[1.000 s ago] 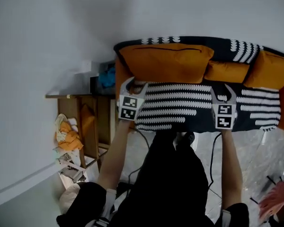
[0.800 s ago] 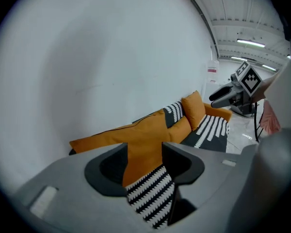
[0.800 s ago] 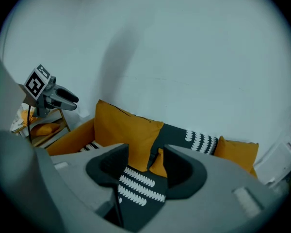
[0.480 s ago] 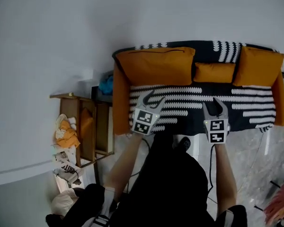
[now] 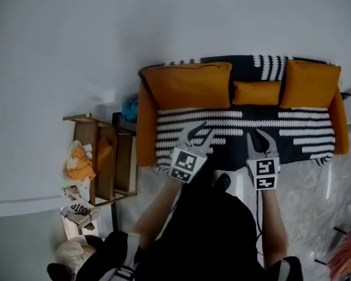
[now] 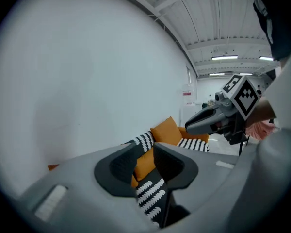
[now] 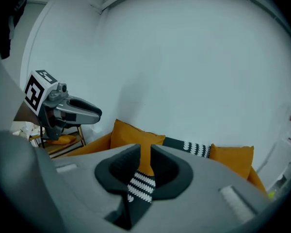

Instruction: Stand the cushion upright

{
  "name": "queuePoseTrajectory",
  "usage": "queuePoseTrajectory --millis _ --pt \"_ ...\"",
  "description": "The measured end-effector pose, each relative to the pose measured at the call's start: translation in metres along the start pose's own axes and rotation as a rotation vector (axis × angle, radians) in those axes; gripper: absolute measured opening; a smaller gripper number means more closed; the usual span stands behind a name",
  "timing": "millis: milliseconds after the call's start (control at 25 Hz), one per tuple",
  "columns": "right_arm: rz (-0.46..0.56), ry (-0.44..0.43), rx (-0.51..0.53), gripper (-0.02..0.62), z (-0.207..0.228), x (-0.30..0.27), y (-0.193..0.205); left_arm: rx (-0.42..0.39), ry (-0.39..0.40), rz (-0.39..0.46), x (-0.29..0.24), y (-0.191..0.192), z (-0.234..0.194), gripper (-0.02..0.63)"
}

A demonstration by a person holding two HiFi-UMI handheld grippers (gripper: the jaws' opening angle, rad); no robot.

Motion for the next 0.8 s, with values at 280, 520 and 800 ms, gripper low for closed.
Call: queuePoseTrajectory --millis 280,520,800 --pt "0.078 -0.019 -0.026 0.013 -0.01 0.033 -0.009 0.034 -0.003 0.078 0.014 -0.023 0.015 0.042" --pt "0.155 -0.068 -0.043 0.005 -0.021 0.057 -0.021 0.06 0.008 0.122 0.024 -0.039 0.024 0.014" --pt "0.211 -0.083 -0.087 0.003 -0.022 0.071 -0.03 0.068 0.019 0.148 0.031 -0.051 0.033 0.012"
Point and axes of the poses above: the fingertips, and each gripper's own axes: x backward along the fingers, z to its right, y out of its underside, the point moved 7 cm from there along x, backward along the fingers, and after that the axes turned 15 degrees about -x, right-handed, at the moved point
